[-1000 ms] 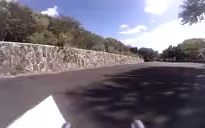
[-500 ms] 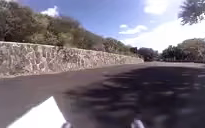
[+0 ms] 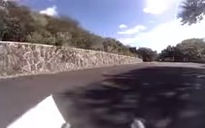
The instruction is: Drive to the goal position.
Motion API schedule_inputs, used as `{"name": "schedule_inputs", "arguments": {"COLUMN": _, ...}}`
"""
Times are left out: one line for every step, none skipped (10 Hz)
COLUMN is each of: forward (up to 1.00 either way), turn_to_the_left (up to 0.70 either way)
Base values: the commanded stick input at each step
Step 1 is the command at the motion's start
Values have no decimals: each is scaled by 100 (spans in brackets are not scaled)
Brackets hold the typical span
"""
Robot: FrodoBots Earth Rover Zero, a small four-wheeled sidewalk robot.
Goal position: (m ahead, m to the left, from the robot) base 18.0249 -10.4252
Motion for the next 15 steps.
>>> {"name": "schedule_inputs", "arguments": {"forward": 70, "turn_to_the_left": -35}}
{"name": "schedule_inputs", "arguments": {"forward": 70, "turn_to_the_left": -35}}
{"name": "schedule_inputs", "arguments": {"forward": 70, "turn_to_the_left": -35}}
{"name": "schedule_inputs", "arguments": {"forward": 70, "turn_to_the_left": -35}}
{"name": "schedule_inputs", "arguments": {"forward": 70, "turn_to_the_left": -35}}
{"name": "schedule_inputs", "arguments": {"forward": 70, "turn_to_the_left": -35}}
{"name": "schedule_inputs", "arguments": {"forward": 70, "turn_to_the_left": -35}}
{"name": "schedule_inputs", "arguments": {"forward": 70, "turn_to_the_left": -35}}
{"name": "schedule_inputs", "arguments": {"forward": 70, "turn_to_the_left": -35}}
{"name": "schedule_inputs", "arguments": {"forward": 70, "turn_to_the_left": -35}}
{"name": "schedule_inputs", "arguments": {"forward": 70, "turn_to_the_left": -35}}
{"name": "schedule_inputs", "arguments": {"forward": 70, "turn_to_the_left": -24}}
{"name": "schedule_inputs", "arguments": {"forward": 70, "turn_to_the_left": -7}}
{"name": "schedule_inputs", "arguments": {"forward": 70, "turn_to_the_left": 0}}
{"name": "schedule_inputs", "arguments": {"forward": 70, "turn_to_the_left": 0}}
